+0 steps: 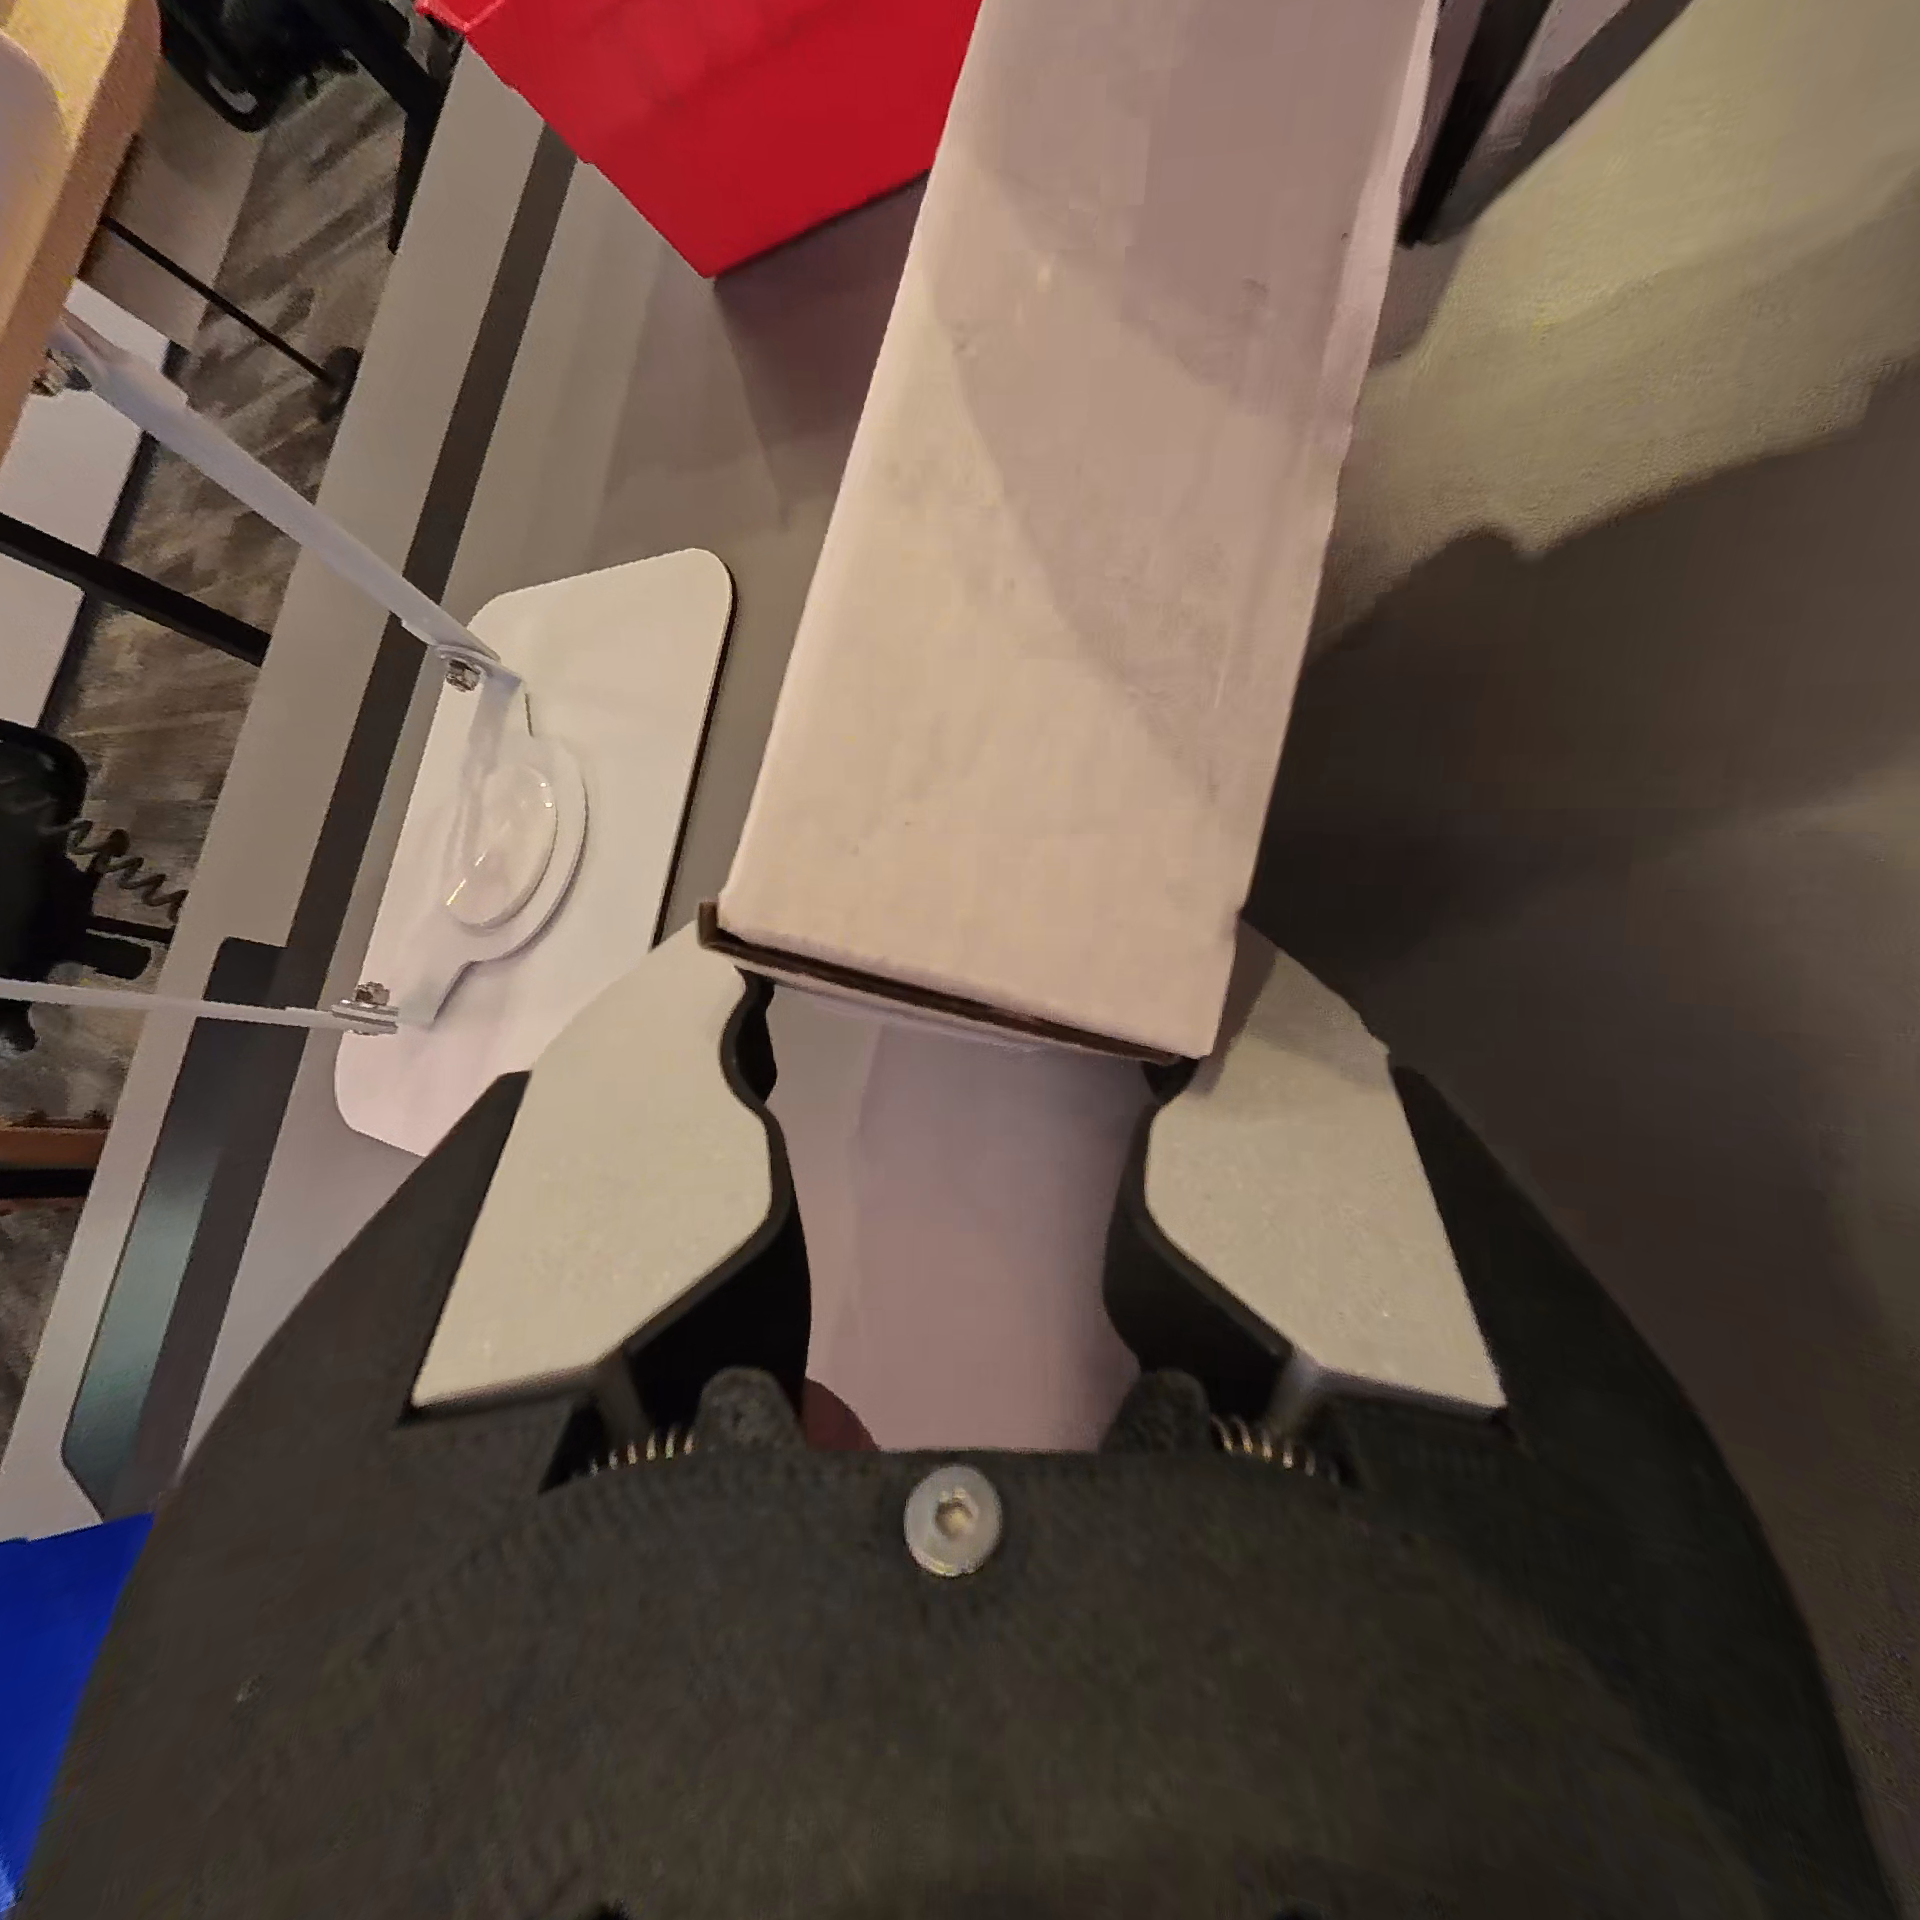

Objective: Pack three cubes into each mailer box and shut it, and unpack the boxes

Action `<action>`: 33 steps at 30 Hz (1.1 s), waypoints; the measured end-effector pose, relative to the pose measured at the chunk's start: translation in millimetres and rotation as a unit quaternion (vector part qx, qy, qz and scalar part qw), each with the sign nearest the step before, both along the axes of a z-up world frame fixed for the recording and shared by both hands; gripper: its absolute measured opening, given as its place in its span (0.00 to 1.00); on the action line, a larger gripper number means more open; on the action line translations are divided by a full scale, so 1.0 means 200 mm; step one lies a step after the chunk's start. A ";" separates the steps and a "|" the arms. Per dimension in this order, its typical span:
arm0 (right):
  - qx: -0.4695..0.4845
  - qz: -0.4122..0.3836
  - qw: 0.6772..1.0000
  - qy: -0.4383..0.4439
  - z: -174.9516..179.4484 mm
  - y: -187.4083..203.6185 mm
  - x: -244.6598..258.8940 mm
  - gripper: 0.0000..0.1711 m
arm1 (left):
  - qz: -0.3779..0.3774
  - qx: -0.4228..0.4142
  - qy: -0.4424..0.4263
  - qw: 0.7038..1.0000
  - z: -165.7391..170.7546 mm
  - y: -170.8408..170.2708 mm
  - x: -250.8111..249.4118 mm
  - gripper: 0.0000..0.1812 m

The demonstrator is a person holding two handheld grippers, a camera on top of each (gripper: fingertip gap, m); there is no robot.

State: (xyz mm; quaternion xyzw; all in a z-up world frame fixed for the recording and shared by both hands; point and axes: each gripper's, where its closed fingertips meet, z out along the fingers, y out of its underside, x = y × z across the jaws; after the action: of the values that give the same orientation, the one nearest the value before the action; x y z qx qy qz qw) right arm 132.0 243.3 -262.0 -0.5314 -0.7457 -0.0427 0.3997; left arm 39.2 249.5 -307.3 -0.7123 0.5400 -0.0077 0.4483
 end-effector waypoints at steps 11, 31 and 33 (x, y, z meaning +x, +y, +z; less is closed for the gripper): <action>0.020 0.000 0.999 -0.047 -0.03 -0.07 -0.06 0.32 | 0.002 0.040 0.033 0.999 -0.01 -0.02 -0.03 0.38; -0.042 0.007 0.999 -0.025 -0.03 -0.14 -0.05 0.30 | -0.017 0.092 0.074 0.993 -0.01 -0.06 -0.04 0.37; -0.057 0.009 0.998 -0.018 -0.03 -0.15 -0.05 0.29 | -0.019 0.096 0.074 0.992 -0.01 -0.06 -0.03 0.37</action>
State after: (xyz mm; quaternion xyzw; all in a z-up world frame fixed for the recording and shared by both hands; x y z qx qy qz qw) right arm 121.5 213.5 -267.3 -0.5459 -0.7586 -0.0066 0.3556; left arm 32.3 238.1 -310.1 -0.6544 0.5831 0.0888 0.4731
